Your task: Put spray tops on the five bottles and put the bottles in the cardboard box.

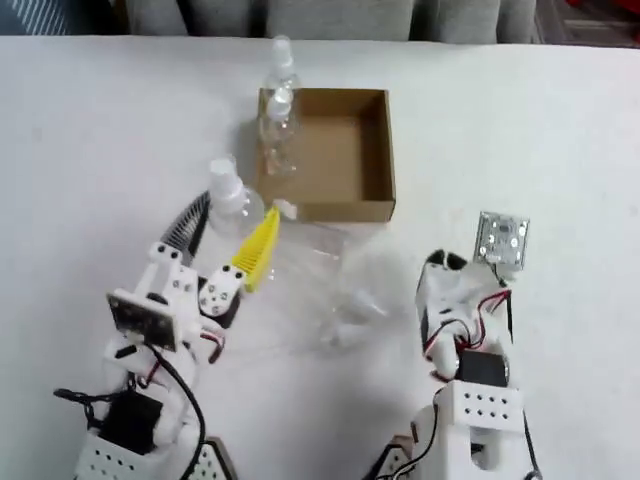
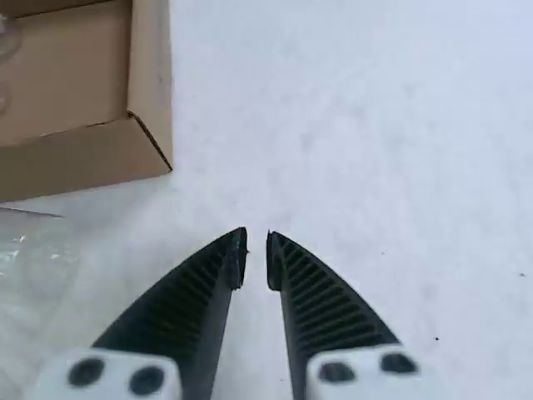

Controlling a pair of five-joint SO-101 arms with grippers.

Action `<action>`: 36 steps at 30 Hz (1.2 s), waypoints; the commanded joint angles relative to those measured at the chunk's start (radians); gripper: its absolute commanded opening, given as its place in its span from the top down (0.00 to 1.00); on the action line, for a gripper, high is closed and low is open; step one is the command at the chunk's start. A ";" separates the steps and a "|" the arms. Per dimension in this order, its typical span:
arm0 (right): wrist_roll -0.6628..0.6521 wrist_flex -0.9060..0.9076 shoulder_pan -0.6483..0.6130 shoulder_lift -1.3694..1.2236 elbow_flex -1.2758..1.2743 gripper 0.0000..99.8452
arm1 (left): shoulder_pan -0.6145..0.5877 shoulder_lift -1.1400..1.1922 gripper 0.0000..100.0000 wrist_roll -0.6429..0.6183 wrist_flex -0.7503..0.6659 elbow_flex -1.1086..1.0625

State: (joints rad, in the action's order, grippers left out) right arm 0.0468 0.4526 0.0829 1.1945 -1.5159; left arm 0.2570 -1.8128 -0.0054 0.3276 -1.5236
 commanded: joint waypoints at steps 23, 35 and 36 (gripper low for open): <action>-0.011 -0.211 0.076 0.021 -0.172 0.98 | 0.001 1.225 0.98 0.008 -0.864 0.430; -0.012 -0.214 0.071 0.021 -0.172 0.98 | -0.062 1.768 0.98 0.000 -1.160 0.585; -0.012 -0.214 0.071 0.022 -0.172 0.98 | -0.067 1.813 0.98 0.000 -1.188 0.605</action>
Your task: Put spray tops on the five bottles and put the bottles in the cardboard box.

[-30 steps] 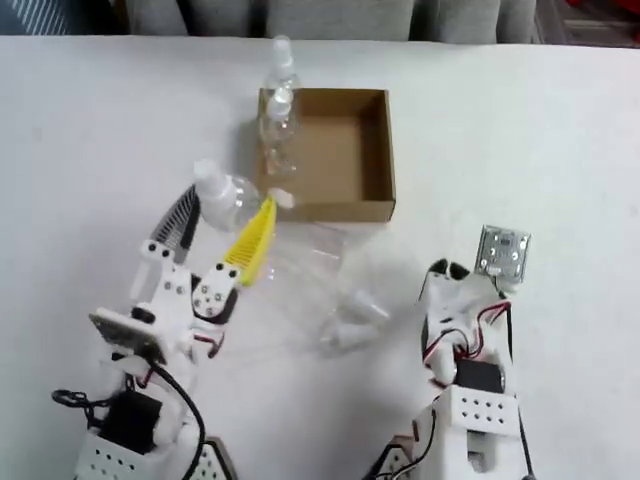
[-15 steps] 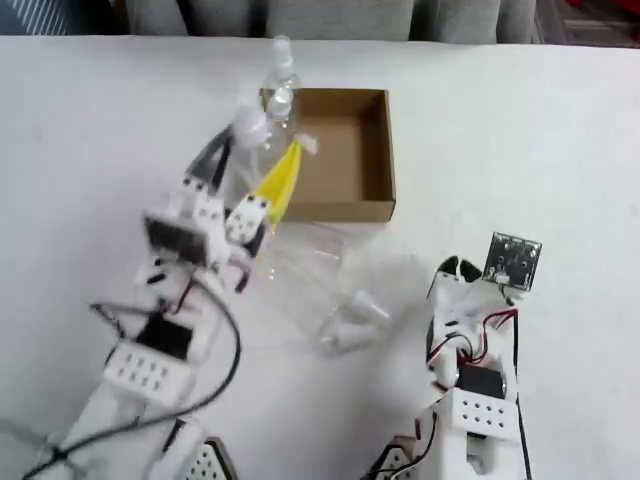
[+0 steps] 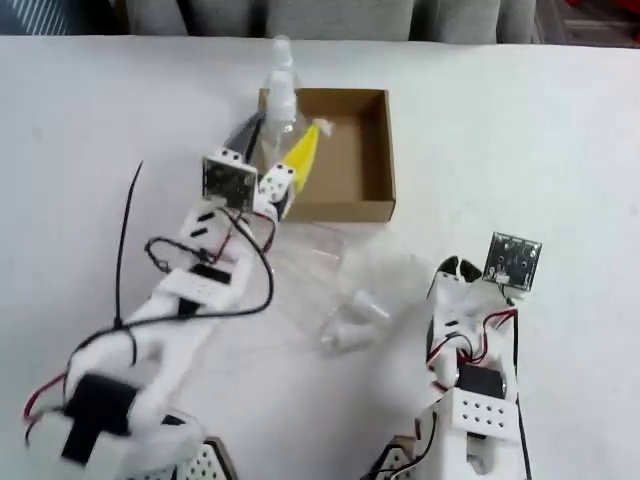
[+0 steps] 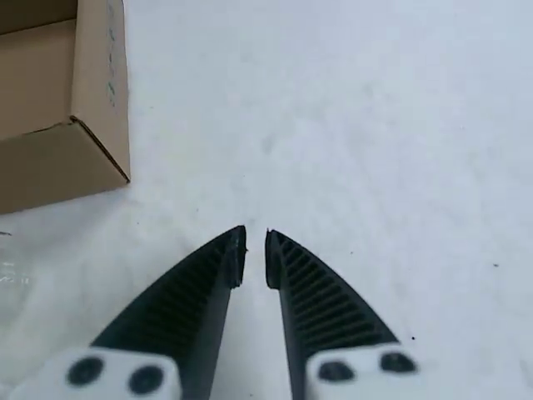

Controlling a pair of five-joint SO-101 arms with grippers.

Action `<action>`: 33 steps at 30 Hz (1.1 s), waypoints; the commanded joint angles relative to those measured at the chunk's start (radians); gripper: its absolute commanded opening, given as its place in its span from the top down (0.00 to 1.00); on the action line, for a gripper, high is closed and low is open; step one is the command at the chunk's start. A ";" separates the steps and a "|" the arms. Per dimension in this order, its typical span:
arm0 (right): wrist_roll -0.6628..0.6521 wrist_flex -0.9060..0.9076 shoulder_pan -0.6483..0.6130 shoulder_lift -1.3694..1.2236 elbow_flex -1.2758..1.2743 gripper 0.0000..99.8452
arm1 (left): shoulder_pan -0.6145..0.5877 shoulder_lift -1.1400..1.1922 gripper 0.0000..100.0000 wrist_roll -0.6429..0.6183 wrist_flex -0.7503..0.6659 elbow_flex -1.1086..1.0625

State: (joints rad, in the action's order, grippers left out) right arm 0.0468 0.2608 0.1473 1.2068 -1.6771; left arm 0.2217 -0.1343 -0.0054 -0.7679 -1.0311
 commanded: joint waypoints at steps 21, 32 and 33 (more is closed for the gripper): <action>-0.046 -0.024 0.007 0.005 -0.011 0.98 | -0.047 0.510 0.98 0.008 -0.327 0.239; -0.087 -0.025 0.007 0.004 -0.011 0.98 | -0.047 0.503 0.98 0.008 -0.333 0.170; -0.087 -0.025 0.007 0.004 -0.011 0.98 | -0.053 0.504 0.98 0.008 -0.333 0.170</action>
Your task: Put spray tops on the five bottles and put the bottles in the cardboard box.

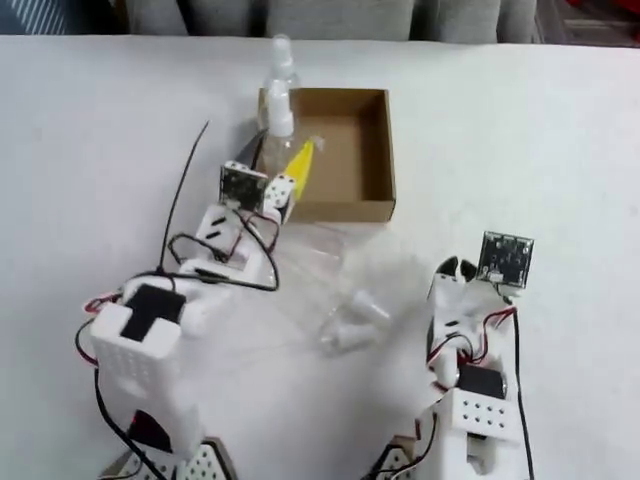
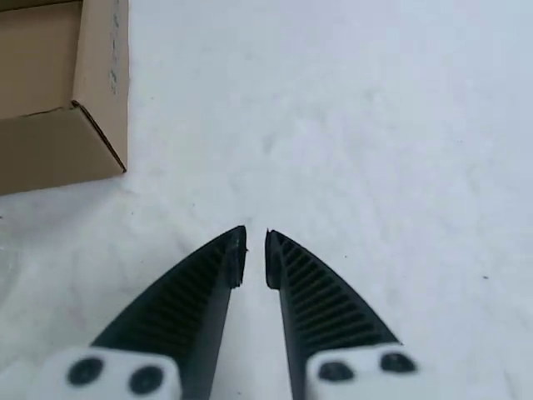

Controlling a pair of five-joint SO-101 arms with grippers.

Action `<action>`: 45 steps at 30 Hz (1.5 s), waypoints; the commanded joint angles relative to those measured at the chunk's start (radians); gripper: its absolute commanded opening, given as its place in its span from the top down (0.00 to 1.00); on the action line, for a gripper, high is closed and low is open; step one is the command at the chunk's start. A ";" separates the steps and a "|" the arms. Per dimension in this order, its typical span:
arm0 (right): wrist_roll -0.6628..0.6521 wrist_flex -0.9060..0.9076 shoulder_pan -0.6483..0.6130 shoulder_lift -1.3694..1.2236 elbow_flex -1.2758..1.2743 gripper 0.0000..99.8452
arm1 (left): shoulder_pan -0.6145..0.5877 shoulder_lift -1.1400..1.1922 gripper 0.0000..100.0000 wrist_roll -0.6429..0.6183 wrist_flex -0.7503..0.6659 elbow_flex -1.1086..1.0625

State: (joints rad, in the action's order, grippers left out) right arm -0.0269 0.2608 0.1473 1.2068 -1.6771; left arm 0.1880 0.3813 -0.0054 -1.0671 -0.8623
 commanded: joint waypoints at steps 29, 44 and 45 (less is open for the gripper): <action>-0.014 -0.004 0.008 0.002 -0.011 0.98 | -0.056 -0.002 0.98 0.005 -0.025 -0.041; -0.015 -0.004 0.007 0.002 -0.011 0.98 | -0.051 -0.004 0.98 0.005 0.015 -0.046; -0.015 -0.004 0.007 0.002 -0.011 0.98 | -0.053 -0.004 0.98 0.005 0.015 -0.046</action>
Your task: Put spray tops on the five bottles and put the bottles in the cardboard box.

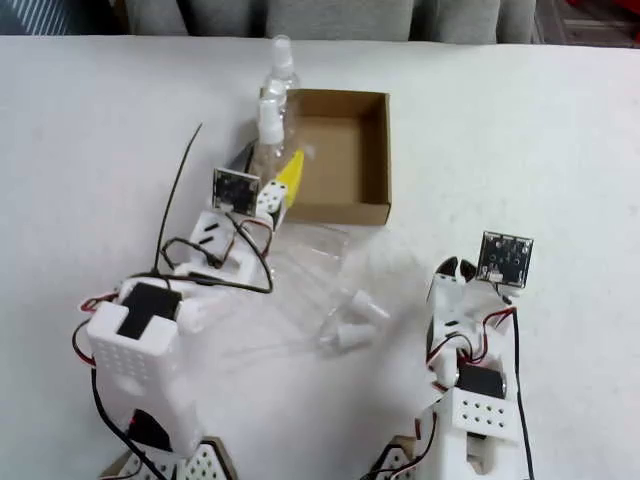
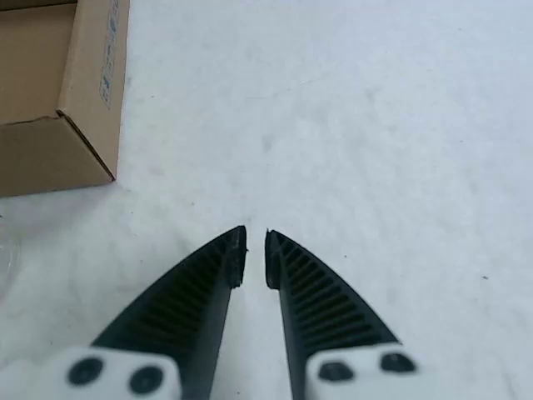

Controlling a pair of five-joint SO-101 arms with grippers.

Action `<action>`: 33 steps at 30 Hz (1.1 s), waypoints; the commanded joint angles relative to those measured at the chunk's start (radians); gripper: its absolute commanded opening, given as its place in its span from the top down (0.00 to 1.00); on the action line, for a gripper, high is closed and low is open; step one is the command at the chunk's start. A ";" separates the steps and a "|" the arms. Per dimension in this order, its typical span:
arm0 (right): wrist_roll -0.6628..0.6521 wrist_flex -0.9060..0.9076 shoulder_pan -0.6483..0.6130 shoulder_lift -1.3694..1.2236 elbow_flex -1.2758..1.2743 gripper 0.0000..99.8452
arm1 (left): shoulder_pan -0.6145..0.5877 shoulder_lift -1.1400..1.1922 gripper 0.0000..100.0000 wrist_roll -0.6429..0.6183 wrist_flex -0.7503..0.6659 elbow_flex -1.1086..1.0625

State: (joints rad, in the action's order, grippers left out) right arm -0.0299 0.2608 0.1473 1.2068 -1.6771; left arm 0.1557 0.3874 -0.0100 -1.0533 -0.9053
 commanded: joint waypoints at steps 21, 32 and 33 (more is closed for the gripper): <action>-0.012 -0.005 0.007 0.002 -0.011 0.98 | -0.015 -0.019 0.98 0.012 -0.002 -0.084; -0.012 -0.005 0.007 0.002 -0.011 0.98 | -0.027 -0.010 0.98 0.003 -0.196 -0.080; -0.012 -0.005 0.007 0.002 -0.011 0.98 | -0.027 -0.010 0.98 0.003 -0.198 -0.077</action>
State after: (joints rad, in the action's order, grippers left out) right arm -0.0299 0.2608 0.1473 1.2068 -1.6771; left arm 0.1511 0.3874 -0.0100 -1.1822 -0.9897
